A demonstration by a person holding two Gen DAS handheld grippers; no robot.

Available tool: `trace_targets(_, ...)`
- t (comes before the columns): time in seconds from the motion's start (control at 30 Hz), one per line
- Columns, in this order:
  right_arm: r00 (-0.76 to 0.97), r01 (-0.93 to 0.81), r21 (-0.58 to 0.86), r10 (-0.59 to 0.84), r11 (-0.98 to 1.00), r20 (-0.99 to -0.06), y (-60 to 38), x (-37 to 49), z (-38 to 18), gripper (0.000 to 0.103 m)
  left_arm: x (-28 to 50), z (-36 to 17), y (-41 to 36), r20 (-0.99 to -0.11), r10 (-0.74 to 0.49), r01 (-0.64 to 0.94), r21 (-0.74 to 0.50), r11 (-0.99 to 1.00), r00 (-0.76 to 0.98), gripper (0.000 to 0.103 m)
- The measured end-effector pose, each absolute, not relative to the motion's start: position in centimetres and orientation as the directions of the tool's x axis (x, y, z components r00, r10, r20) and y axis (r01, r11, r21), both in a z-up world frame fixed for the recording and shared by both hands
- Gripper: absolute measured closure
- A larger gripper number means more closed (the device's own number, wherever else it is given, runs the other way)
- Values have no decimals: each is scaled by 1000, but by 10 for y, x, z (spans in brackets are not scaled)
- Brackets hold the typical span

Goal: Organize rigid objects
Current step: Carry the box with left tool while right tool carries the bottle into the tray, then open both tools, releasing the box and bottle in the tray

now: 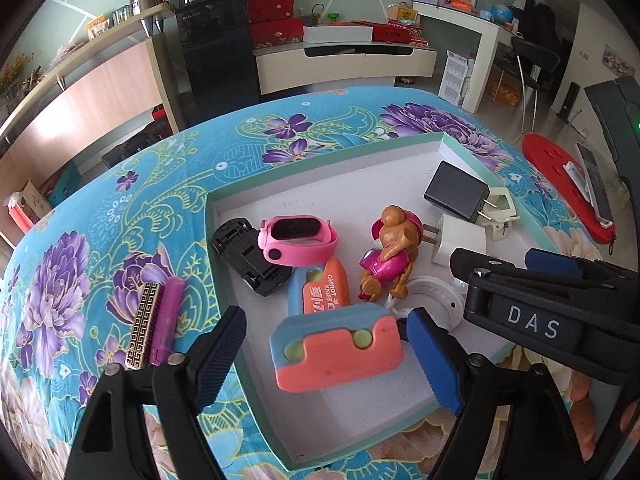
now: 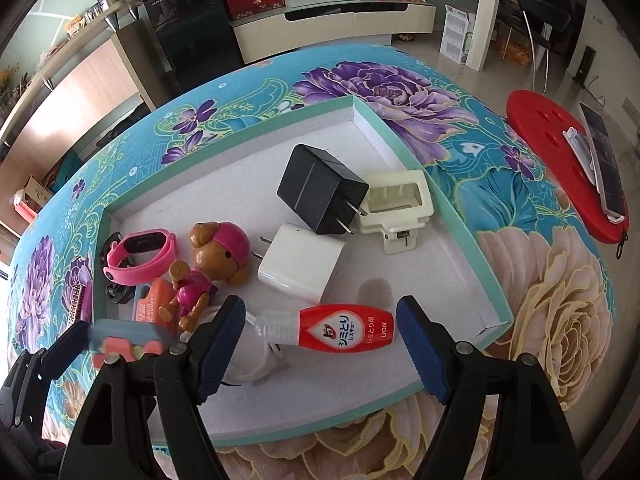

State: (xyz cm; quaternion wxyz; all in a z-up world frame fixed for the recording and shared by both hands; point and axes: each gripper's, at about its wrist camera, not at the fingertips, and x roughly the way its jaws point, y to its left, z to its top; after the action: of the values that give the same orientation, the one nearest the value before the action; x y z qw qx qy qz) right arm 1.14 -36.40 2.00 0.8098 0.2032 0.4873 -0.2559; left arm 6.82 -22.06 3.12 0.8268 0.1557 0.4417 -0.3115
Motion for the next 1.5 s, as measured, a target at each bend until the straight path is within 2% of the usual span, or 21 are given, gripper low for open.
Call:
trace_targets(0.2, 416, 596, 77, -224, 800, -881, -360, 14, 27, 21, 75, 40, -206, -813, -375, 620, -22, 784, 445, 16)
trace_targets(0.3, 420, 589, 76, -225, 804, -879, -358, 16, 28, 21, 86, 42, -192, -807, -353, 573, -22, 819, 474, 7)
trace_targets(0.67, 448, 564, 96, -206, 820, -870, -350, 21, 30, 21, 123, 37, -133, -810, -236, 337, -50, 940, 537, 6)
trace_targets(0.73, 462, 561, 105, -205, 821, -863, -349, 22, 32, 21, 125, 35, -130, -811, -219, 319, -42, 947, 543, 0)
trace_targets(0.8, 470, 560, 106, -210, 822, -857, -348, 22, 33, 20, 125, 35, -129, -811, -211, 310, -38, 950, 546, 0)
trace_targets(0.9, 481, 555, 112, -208, 824, -852, -347, 23, 34, 3, 126, 34, -129, -813, -207, 307, -36, 951, 545, 0)
trace_targets(1.3, 486, 559, 129, -198, 819, -851, -346, 25, 33, 3, 130, 39, -115, -803, -192, 266, -44, 963, 564, 0)
trace_targets(1.5, 527, 517, 133, -191, 846, -828, -327, 30, 47, 3, 136, 46, -86, -790, -163, 191, -59, 980, 591, 0)
